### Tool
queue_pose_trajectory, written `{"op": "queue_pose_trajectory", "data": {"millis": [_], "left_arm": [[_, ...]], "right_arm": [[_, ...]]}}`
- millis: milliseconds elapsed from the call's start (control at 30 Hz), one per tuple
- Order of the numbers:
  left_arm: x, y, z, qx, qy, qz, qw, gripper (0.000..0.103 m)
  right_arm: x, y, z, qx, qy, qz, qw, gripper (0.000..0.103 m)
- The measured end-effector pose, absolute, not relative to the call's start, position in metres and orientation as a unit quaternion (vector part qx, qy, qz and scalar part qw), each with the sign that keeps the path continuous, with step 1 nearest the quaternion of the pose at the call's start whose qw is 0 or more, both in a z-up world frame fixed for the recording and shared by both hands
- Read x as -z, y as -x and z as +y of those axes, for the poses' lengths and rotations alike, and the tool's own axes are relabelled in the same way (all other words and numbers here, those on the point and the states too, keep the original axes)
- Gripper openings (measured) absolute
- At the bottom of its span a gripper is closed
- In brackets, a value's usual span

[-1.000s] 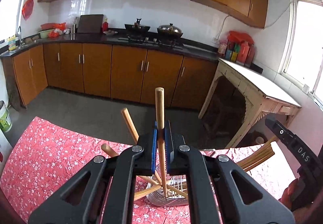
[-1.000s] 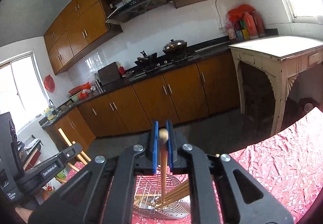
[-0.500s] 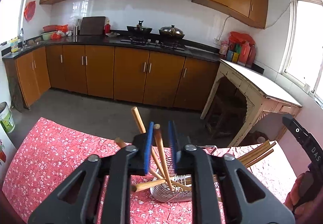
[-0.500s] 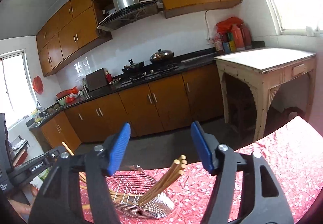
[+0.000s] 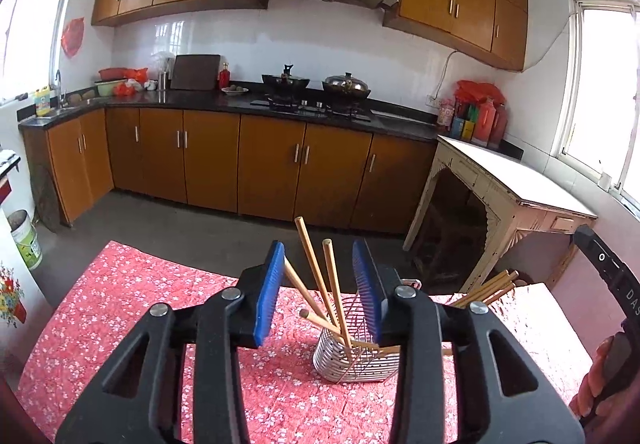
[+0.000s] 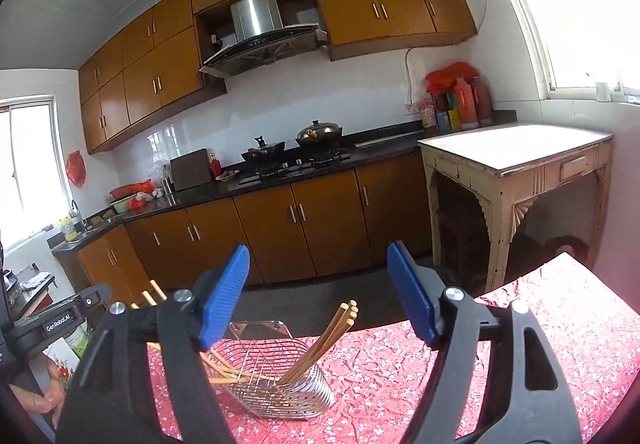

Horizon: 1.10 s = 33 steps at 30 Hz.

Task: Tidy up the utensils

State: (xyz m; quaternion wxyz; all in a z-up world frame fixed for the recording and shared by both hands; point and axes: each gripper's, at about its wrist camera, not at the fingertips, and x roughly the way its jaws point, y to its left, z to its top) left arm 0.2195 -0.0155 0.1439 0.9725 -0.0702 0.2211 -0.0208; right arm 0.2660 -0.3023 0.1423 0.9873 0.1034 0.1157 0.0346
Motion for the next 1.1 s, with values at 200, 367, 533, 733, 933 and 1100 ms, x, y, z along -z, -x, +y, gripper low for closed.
{"op": "queue_pose_trajectory", "data": {"millis": [200, 367, 533, 733, 933, 1100], "left_arm": [[-0.146, -0.186, -0.013, 0.014, 0.052, 0.205, 0.977, 0.066], [-0.139, -0.163, -0.009, 0.002, 0.031, 0.192, 0.981, 0.093], [-0.126, -0.133, -0.013, -0.013, -0.016, 0.158, 0.987, 0.101], [-0.101, -0.100, -0.013, 0.000, -0.032, 0.142, 0.989, 0.101], [-0.074, -0.075, -0.010, 0.001, -0.036, 0.148, 0.988, 0.101], [-0.056, -0.056, 0.001, 0.000, -0.008, 0.143, 0.990, 0.101]], "right_arm": [[-0.146, -0.232, -0.291, -0.046, -0.093, 0.100, 0.989, 0.095], [-0.137, -0.204, -0.284, -0.034, -0.078, 0.091, 0.992, 0.099], [-0.119, -0.167, -0.269, 0.022, -0.035, 0.085, 0.995, 0.099], [-0.090, -0.125, -0.244, 0.052, 0.028, 0.065, 0.996, 0.099], [-0.058, -0.100, -0.229, 0.014, 0.052, 0.077, 0.996, 0.099], [-0.038, -0.085, -0.222, -0.009, 0.043, 0.078, 0.996, 0.099]]}}
